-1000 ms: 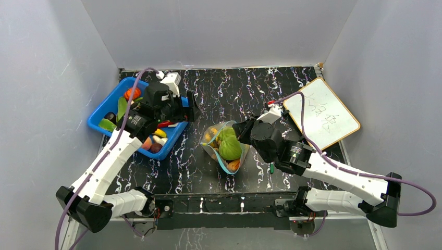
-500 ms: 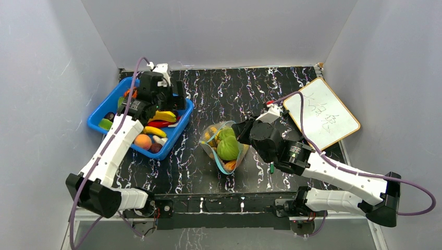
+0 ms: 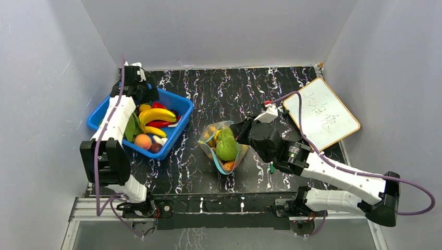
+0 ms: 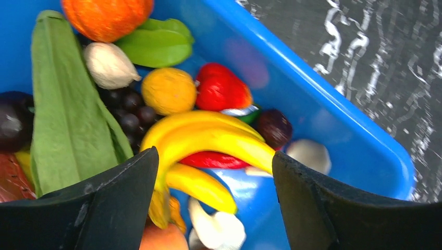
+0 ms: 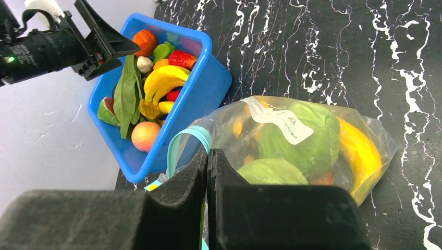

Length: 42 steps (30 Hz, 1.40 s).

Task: Place the food in the zip-top bag and seal the zipper
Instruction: Pick up the fake vegetable from the bin.

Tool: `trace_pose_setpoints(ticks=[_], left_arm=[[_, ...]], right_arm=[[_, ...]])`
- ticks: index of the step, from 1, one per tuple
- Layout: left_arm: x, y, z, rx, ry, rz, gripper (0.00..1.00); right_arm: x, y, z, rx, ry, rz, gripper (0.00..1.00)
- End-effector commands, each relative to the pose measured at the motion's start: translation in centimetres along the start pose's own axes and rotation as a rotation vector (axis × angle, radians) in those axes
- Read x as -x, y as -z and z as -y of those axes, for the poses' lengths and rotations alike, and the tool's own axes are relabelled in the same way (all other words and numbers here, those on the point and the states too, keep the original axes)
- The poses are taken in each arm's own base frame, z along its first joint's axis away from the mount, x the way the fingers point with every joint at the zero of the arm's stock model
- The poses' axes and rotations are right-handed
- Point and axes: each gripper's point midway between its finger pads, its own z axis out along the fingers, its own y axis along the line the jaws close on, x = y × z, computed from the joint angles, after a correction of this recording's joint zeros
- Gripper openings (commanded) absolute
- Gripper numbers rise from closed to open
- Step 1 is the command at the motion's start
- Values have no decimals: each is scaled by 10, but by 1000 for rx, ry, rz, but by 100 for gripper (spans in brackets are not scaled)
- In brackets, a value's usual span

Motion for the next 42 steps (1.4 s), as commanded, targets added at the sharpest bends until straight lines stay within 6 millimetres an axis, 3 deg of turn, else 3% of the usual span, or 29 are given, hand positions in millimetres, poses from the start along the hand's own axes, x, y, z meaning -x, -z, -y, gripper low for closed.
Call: trace_pose_setpoints(ticks=[1,8,13,21,27,37,42], left_arm=[[42,-10,-27,42,29,101,76],[43,-52,-58,74,57,38,69],[38,-71,-61,61,73,-11,68],[55,-84,-82,137,28,20,83],[63,-100,-99,194,-73,2,91],[66,-119,-94,148,-126,-15,91],[65,-127,-110,238,-123,-29,91]], right_arm=[[15,-1,-20,64,-40,49,0],[11,-7,-24,61,-22,37,0],[10,-9,-30,82,-38,33,0],[-6,-15,-33,96,-30,-19,0],[0,-16,-31,84,-21,6,0],[4,-16,-33,79,-17,22,0],[6,-17,-35,85,-16,26,0]])
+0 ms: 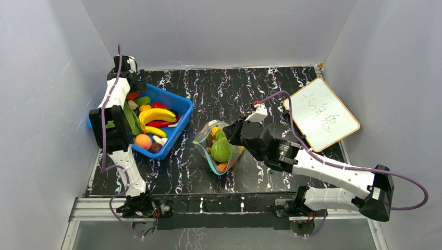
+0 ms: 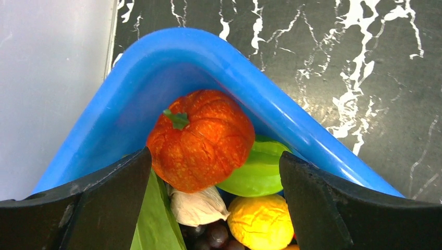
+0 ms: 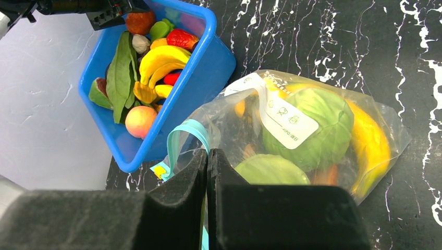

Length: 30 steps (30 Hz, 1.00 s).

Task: Place the food in the zip-top bag and seal the zipper
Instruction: Pick up the fake vegetable from the bin.

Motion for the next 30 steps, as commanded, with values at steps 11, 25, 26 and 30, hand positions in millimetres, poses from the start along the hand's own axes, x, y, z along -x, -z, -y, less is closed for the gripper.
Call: trace_pose_setpoints(ticks=[11,25,26,30], left_arm=[[9,-19,-20,103,-25,3,81],[20,33,-5,-5,64,58,52],[23,42,-4,-18,72,72,50],[24,69,2,-61,103,97,49]], right_arm=[[39,7,-25,62,-45,113,0],[32,10,-21,68,-78,93,0],[32,10,-22,72,-84,89,0],[31,14,-25,85,-95,70,0]])
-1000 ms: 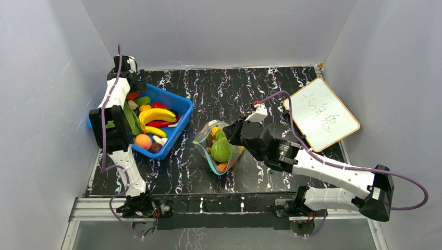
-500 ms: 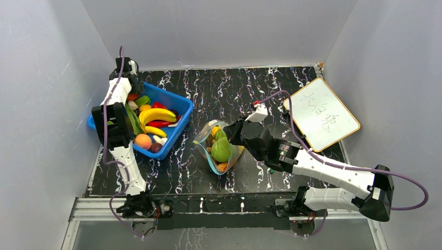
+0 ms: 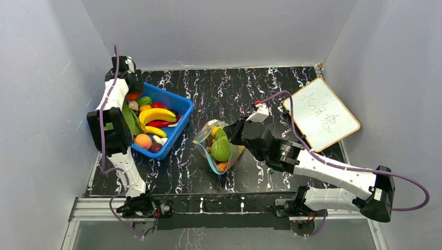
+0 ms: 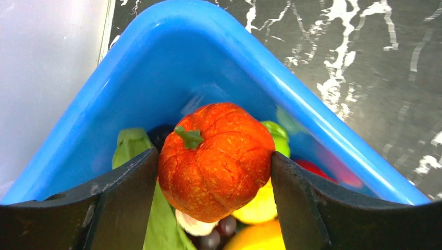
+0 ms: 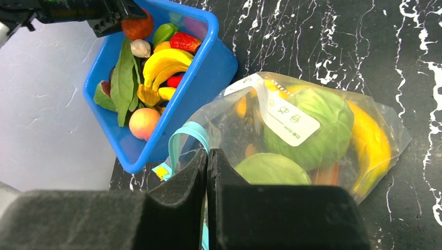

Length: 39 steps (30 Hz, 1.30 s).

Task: Place the food in the zip-top bag and seal the zipper
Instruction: Pick up the fake vegetable from the bin, then place the fake vegetable in the zipper food storage bag.

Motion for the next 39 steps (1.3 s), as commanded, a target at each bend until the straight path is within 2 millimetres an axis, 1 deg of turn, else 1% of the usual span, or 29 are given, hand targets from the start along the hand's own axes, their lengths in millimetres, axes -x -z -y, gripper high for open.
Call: trace_pose_setpoints(ticks=[1,4,8,11,17,20,23,24,28,31,36,39], left_arm=[[28,67,6,-76,59,106,49],[18,82,12,-120,71,88,48],[8,100,18,-164,95,76,46],[3,120,26,-218,117,83,46],[-12,165,52,-391,163,91,45],[-19,194,71,-523,175,103,43],[-32,221,90,-663,173,97,41],[-34,228,93,-689,170,102,40],[-51,271,111,-851,167,119,40],[-61,303,127,-990,169,143,40],[-81,349,153,-1155,75,163,40],[-97,377,168,-1261,-5,159,39]], right_arm=[[26,12,-24,82,-84,54,0],[27,15,-19,78,-90,59,0],[35,21,-21,78,-90,69,0],[40,26,-25,78,-97,69,0],[50,31,-34,92,-160,76,0],[54,30,-38,91,-189,84,0],[56,27,-41,86,-213,87,0],[57,27,-42,84,-223,89,0],[57,21,-48,83,-271,89,0],[56,16,-51,80,-306,88,0],[54,7,-55,62,-344,90,0],[52,2,-55,53,-365,90,0]])
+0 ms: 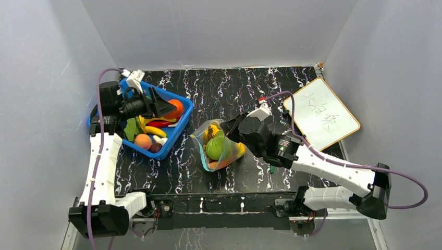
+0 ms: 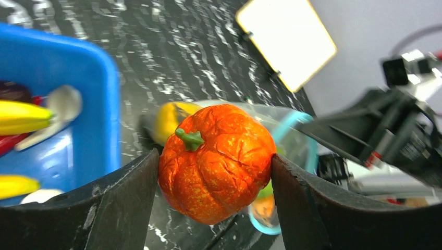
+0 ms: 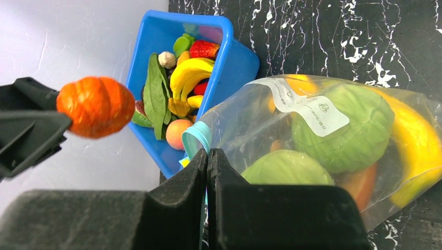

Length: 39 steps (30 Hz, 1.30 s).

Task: Place the food in the zip-top bag and seal the zipper
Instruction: Place the fake vegetable in the zipper food storage bag.

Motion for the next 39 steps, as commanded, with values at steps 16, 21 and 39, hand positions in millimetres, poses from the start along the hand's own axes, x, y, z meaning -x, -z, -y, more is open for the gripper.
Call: trace_pose_setpoints(ticks=[16,21,39], left_arm=[[-64,28,109,-516,-101,-79,47],[-72,8,98,-522,-34,-74,46],[-96,-57,51,-287,-120,-134,42]], right_arm=[[34,-5,-59,110,-196,96,0],[35,-1,-64,150,-221,96,0],[18,4,-90,269,-200,-15,0]])
